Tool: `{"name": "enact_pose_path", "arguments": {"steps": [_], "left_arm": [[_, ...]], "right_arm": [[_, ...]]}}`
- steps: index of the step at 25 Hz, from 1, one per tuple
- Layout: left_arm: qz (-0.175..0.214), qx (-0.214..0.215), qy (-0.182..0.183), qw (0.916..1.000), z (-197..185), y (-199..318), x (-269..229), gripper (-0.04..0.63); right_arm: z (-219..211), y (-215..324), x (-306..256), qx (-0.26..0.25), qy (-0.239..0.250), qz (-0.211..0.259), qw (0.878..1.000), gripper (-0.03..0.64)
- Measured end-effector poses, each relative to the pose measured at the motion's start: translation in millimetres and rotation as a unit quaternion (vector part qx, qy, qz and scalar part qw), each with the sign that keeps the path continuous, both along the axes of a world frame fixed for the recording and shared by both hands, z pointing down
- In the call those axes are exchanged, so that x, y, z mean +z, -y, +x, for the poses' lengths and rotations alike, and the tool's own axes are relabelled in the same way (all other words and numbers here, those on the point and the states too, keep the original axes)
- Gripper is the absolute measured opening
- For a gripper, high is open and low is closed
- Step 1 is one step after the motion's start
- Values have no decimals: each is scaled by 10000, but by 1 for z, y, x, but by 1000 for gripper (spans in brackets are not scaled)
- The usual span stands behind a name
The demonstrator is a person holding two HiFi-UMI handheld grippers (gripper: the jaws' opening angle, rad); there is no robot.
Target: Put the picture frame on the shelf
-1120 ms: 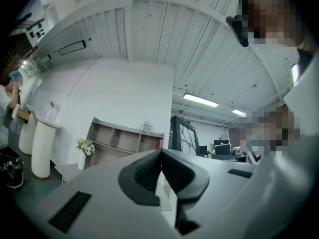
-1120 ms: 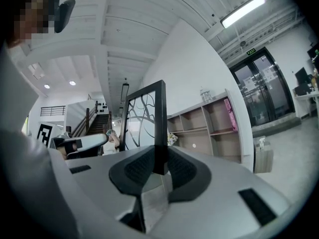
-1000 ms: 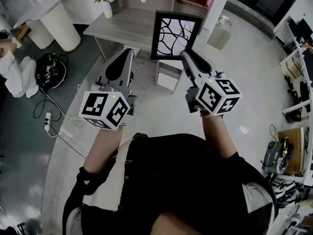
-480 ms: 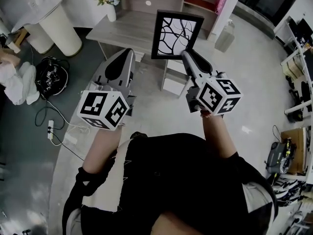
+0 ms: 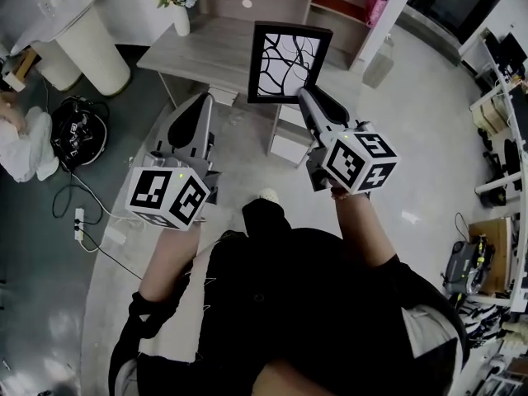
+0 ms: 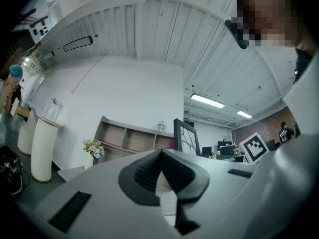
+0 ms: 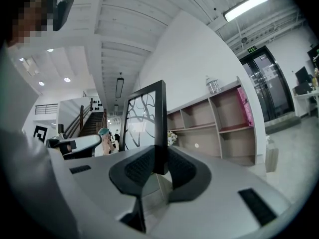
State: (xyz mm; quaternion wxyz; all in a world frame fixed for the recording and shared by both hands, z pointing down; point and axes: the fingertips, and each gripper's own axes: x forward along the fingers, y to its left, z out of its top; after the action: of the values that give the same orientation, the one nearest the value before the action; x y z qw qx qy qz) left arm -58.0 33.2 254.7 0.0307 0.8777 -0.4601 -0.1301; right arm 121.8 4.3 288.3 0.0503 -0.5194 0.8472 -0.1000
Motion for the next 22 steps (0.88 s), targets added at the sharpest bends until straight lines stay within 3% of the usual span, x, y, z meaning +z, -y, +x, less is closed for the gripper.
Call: {"name": "enact_pose_path", "arguments": {"steps": [3,9,15,22], "left_arm": [[-83,-15,-20,10000,-3,17,6,11],[106,-130,-199,9997,0,69,-5,11],[40,-126,-7,9999,18,133,-11,11],[81,-89,-78,9999,37,196,-20,11]], "right_arm": [[1,21,5,25,34,-63,10000,83],[6,76,4,-58,70,-52,9999,83],[20,143,-5,-108,74,1,9999,83],[45,208,-17,-55,167,78,9998,83]]}}
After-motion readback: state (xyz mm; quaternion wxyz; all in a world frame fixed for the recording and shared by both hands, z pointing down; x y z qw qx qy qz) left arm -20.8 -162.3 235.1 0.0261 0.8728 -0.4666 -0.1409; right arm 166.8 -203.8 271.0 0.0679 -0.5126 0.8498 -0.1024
